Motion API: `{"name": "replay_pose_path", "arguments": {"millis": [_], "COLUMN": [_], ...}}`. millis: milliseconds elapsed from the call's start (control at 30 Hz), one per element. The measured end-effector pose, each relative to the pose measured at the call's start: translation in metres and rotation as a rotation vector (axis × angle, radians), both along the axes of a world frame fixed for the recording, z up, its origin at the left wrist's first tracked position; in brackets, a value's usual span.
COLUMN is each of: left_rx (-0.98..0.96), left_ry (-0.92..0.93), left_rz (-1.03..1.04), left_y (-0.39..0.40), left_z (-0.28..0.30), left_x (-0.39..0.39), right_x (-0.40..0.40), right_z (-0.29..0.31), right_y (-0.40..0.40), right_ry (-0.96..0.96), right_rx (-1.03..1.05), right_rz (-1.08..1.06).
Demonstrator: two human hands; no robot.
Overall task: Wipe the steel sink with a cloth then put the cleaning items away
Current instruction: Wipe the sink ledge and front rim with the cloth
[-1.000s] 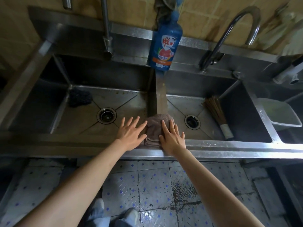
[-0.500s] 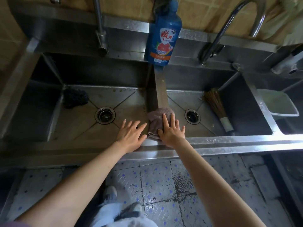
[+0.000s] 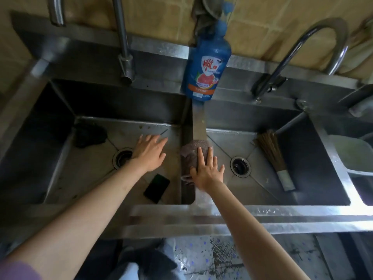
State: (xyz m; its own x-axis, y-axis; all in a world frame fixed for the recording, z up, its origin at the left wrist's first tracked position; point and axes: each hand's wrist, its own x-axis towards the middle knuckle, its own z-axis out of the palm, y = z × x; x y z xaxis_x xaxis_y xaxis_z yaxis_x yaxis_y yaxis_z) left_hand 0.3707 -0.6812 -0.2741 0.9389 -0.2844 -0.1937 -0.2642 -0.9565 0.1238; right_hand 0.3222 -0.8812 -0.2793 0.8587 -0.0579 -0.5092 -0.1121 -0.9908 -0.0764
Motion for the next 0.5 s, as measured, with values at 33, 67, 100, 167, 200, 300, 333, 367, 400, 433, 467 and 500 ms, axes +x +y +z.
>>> {"name": "replay_pose_path", "arguments": {"millis": [33,67,100,167,200,300,333,367,400,433,467,500], "left_rx": [0.015,0.022,0.027,0.041,0.053,0.071,0.069,0.070,0.070,0.070,0.070,0.073], "left_ry": [-0.001,0.002,0.009,0.012,0.006,0.016,0.030,0.041,0.047,0.047,0.042,0.036], "left_rz": [0.019,0.037,0.052,0.068,0.063,0.051,0.050,0.049,0.046,0.040,0.034,0.029], "left_y": [0.003,0.006,0.008,0.011,0.012,0.014,0.014,0.014,0.015,0.016,0.018,0.021], "left_z": [0.001,0.003,0.004,0.003,0.001,-0.002,-0.003,-0.004,-0.004,-0.005,-0.006,-0.007], "left_x": [0.011,0.021,0.030,0.042,0.048,0.061,0.065,0.069,0.072,0.076,0.080,0.085], "right_x": [0.008,0.015,0.021,0.033,0.039,0.057,0.062,0.067,0.072,0.077,0.083,0.088], "right_z": [0.000,-0.001,-0.001,-0.001,-0.002,-0.001,-0.001,0.000,0.000,0.000,0.000,0.001], "right_y": [0.000,-0.001,-0.001,0.000,-0.001,0.000,0.000,0.001,0.002,0.002,0.003,0.004], "right_ry": [-0.008,-0.012,-0.013,-0.016,-0.018,-0.019,-0.022,-0.028,-0.034,-0.040,-0.044,-0.046], "right_rx": [0.004,0.013,0.023,0.031,0.031,0.040,0.042,0.046,0.050,0.053,0.052,0.048], "right_rz": [0.006,0.010,0.011,0.014,0.015,0.003,-0.003,-0.008,-0.012,-0.012,-0.011,-0.009]}}
